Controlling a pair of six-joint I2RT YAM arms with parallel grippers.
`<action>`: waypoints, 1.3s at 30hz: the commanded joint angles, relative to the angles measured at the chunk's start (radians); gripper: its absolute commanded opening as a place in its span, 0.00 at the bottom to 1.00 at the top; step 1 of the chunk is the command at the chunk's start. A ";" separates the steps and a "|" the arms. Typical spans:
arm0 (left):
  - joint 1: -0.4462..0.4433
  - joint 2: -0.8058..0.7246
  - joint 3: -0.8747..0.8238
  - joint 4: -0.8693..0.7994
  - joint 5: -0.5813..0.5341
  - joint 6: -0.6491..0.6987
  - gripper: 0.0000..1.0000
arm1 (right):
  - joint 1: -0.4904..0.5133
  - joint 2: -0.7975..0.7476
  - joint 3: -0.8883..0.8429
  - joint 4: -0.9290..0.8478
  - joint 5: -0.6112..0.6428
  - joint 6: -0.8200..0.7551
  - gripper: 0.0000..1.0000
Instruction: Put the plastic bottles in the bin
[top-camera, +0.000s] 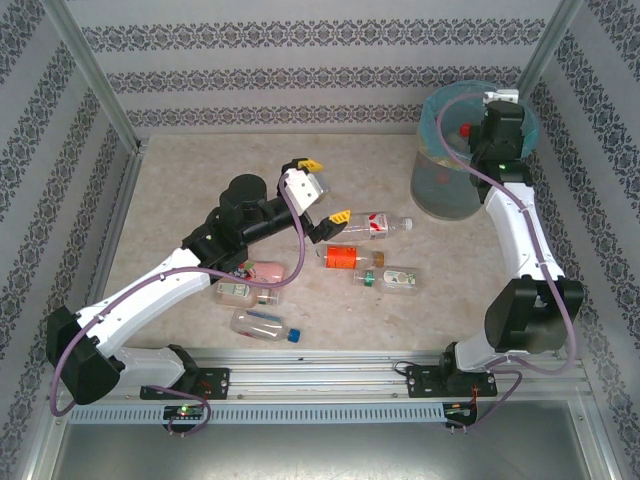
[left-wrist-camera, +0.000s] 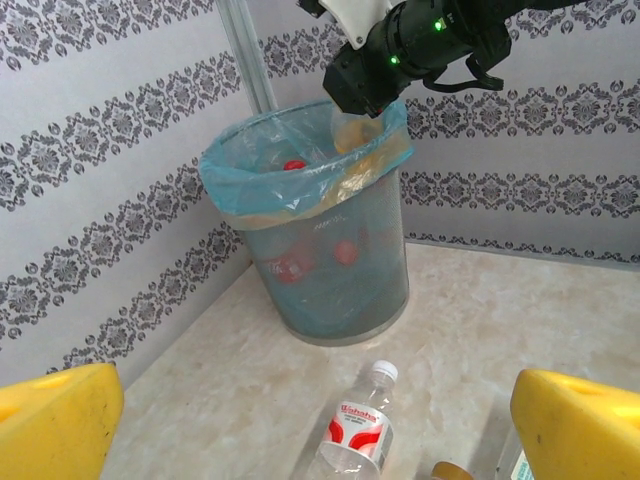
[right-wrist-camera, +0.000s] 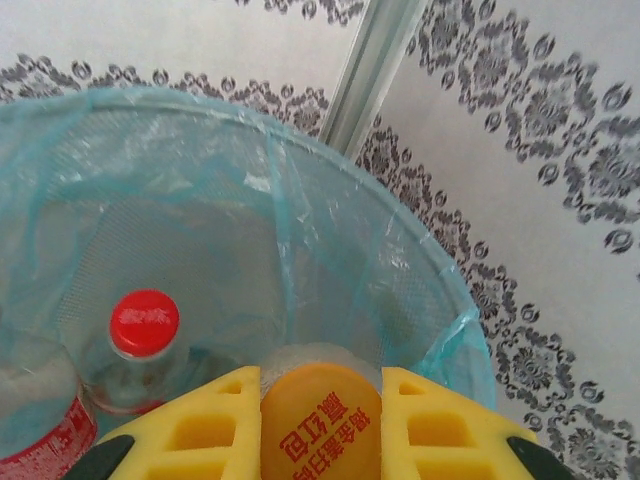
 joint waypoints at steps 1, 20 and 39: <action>0.007 -0.003 -0.009 0.026 0.020 -0.034 1.00 | -0.022 0.039 -0.036 -0.041 -0.067 0.067 0.00; 0.007 0.014 0.000 0.012 0.019 -0.020 1.00 | -0.097 0.235 0.046 -0.163 -0.171 0.150 0.05; 0.007 0.015 0.040 -0.035 -0.011 -0.019 1.00 | -0.035 0.057 0.348 -0.287 -0.211 0.200 0.51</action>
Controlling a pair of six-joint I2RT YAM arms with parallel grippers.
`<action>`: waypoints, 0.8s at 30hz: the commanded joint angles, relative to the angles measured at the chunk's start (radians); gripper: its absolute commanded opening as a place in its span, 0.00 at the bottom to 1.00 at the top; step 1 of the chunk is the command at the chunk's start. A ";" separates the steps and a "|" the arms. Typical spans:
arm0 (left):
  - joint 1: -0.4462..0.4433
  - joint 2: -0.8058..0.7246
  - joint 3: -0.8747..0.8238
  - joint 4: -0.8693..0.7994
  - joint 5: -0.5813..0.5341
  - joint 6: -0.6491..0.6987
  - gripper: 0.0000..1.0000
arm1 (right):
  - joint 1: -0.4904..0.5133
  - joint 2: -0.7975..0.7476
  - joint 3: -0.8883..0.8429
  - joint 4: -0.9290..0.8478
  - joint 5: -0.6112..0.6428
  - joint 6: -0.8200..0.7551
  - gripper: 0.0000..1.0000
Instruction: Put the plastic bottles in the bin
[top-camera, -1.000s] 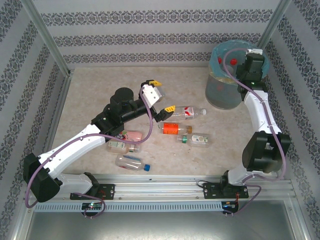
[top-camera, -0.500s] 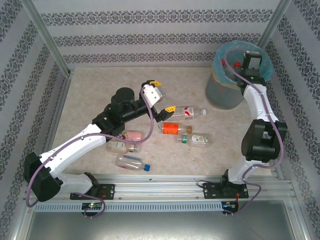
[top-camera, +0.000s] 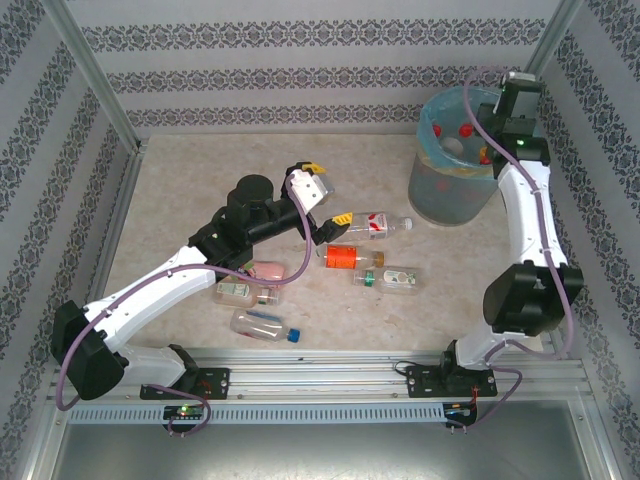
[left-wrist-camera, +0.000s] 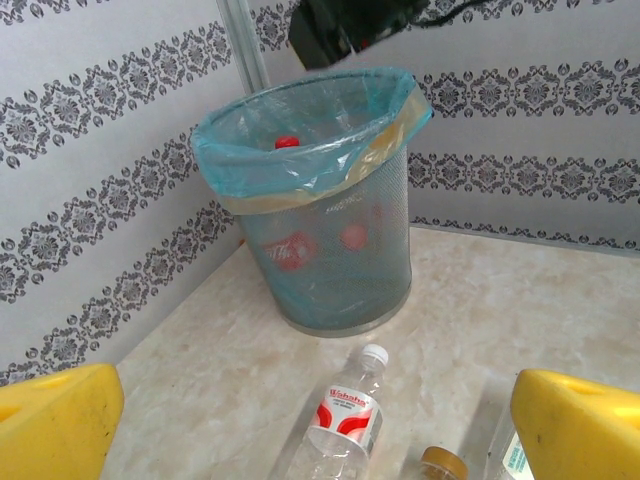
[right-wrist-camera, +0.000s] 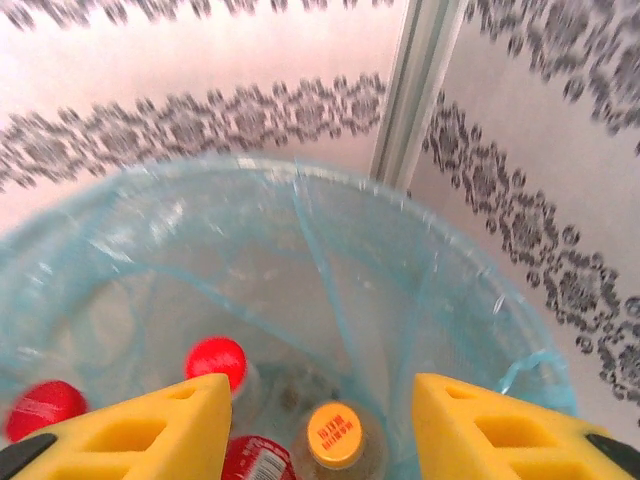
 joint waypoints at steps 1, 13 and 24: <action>0.007 -0.023 0.050 -0.057 -0.019 0.001 1.00 | 0.022 -0.059 0.056 -0.040 -0.019 0.014 0.51; 0.007 -0.019 0.090 -0.590 0.017 0.206 0.87 | 0.210 -0.409 -0.122 -0.007 -0.031 0.013 0.48; -0.028 -0.093 -0.063 -0.999 -0.021 0.498 0.78 | 0.475 -0.652 -0.456 0.064 0.006 -0.006 0.45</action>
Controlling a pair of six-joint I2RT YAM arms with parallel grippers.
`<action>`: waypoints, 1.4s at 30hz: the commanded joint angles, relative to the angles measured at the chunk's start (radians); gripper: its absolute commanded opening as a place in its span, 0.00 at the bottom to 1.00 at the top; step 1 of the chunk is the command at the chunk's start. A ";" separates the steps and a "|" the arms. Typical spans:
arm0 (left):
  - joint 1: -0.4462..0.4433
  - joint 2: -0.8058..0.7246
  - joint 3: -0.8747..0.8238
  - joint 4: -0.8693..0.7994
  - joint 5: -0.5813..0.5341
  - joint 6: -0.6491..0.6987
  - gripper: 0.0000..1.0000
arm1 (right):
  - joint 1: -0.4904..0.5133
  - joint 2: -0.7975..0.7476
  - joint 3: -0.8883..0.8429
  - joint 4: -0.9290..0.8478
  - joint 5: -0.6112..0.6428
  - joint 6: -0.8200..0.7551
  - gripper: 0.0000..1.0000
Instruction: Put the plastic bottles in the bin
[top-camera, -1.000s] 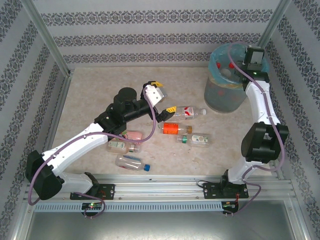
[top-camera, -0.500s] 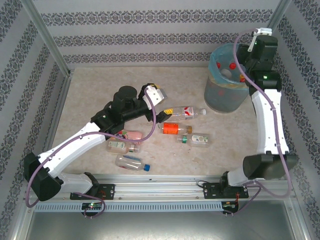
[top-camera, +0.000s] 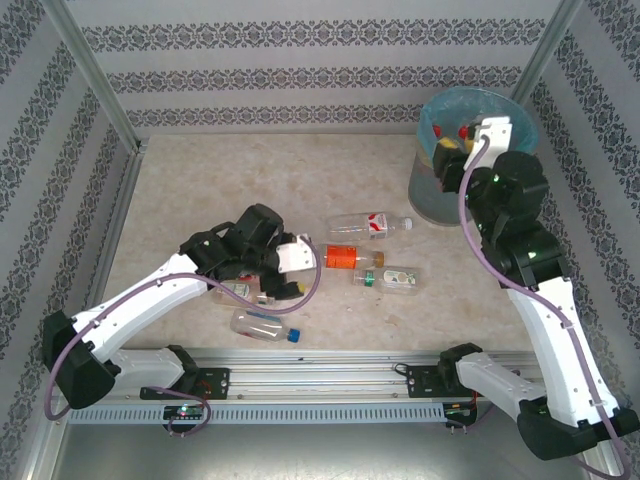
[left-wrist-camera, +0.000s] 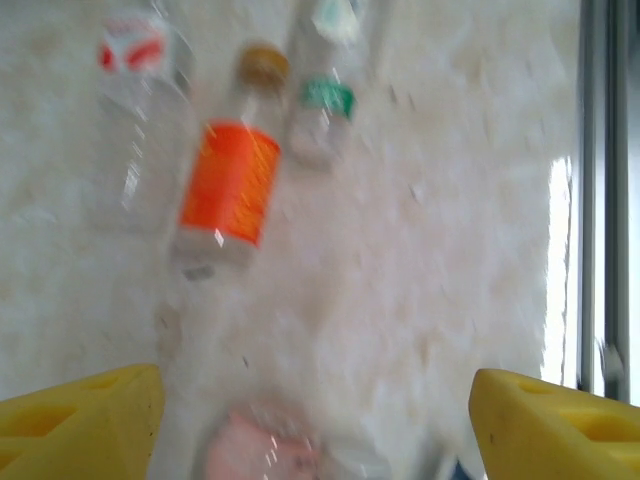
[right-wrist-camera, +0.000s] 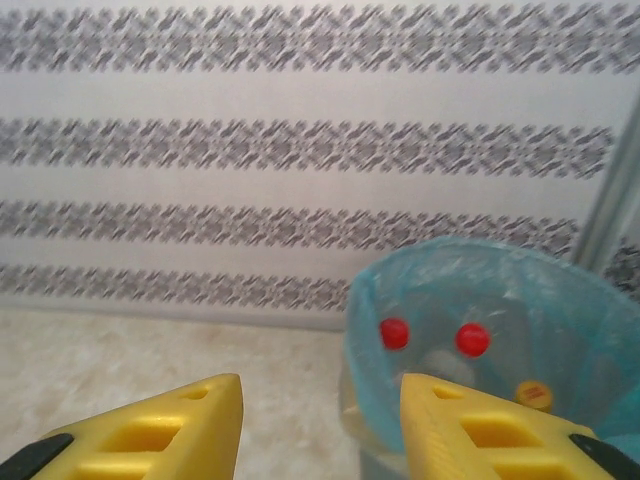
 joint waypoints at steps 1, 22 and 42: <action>-0.008 -0.013 -0.017 -0.217 -0.031 0.125 0.76 | 0.059 -0.003 -0.068 0.030 0.033 -0.009 0.45; -0.124 -0.052 -0.380 -0.093 -0.091 0.124 0.76 | 0.109 -0.047 -0.161 0.050 0.041 -0.036 0.46; -0.138 -0.061 -0.468 0.032 -0.222 0.155 0.67 | 0.109 -0.034 -0.160 0.043 0.041 -0.038 0.45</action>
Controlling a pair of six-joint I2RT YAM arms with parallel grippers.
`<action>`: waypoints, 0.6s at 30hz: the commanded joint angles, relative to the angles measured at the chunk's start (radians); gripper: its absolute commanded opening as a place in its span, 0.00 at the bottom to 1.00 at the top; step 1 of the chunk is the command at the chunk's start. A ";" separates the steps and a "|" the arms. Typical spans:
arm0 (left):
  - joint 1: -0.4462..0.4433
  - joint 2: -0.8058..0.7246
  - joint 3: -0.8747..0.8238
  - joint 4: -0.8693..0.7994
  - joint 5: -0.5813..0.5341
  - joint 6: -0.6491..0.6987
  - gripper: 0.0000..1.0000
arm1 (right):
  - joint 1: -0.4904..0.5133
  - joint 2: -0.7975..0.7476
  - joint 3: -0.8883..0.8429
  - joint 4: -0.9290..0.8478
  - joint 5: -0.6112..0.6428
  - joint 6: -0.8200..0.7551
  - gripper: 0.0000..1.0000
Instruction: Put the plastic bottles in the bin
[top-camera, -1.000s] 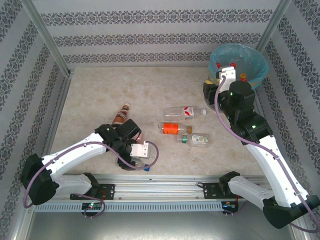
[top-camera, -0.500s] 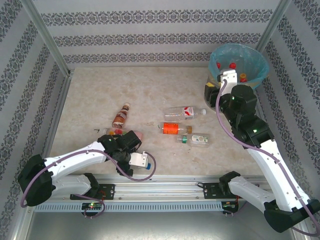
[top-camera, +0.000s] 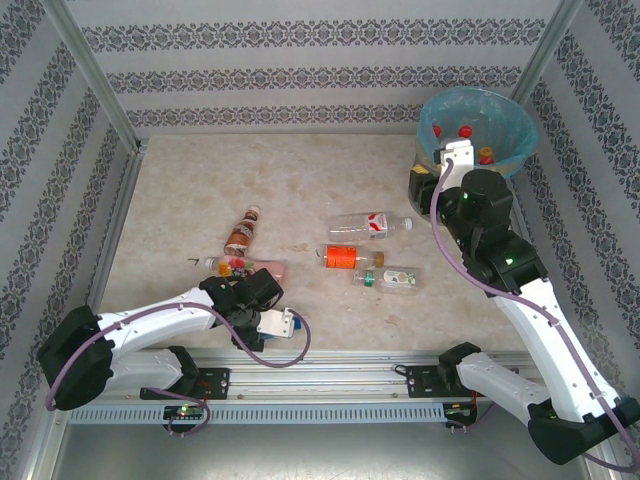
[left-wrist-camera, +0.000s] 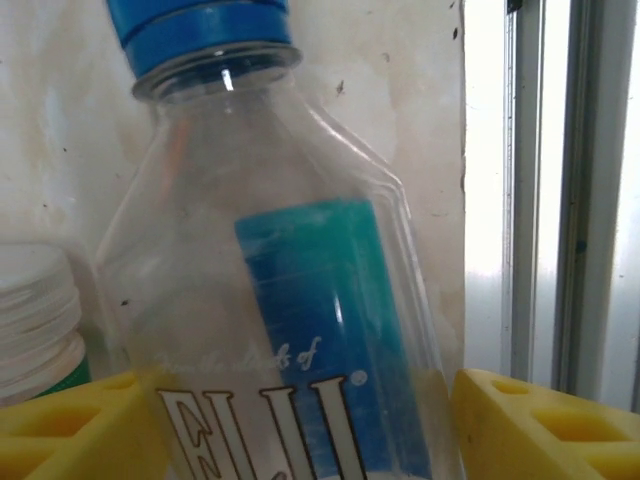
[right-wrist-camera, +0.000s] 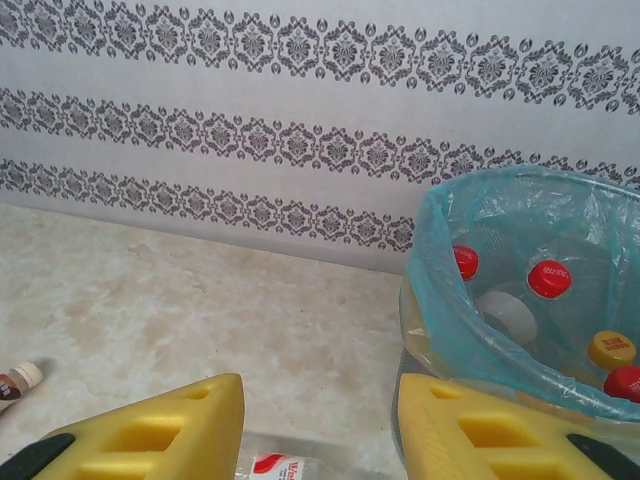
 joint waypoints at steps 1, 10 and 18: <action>-0.016 -0.032 -0.004 0.005 -0.023 0.026 0.64 | 0.011 -0.003 -0.004 0.016 0.015 -0.008 0.45; -0.017 -0.177 0.114 -0.047 0.055 -0.004 0.52 | 0.011 -0.050 -0.003 0.020 -0.071 0.009 0.45; 0.005 -0.324 0.146 0.344 0.129 -0.095 0.51 | 0.011 -0.062 -0.025 0.116 -0.748 -0.059 0.43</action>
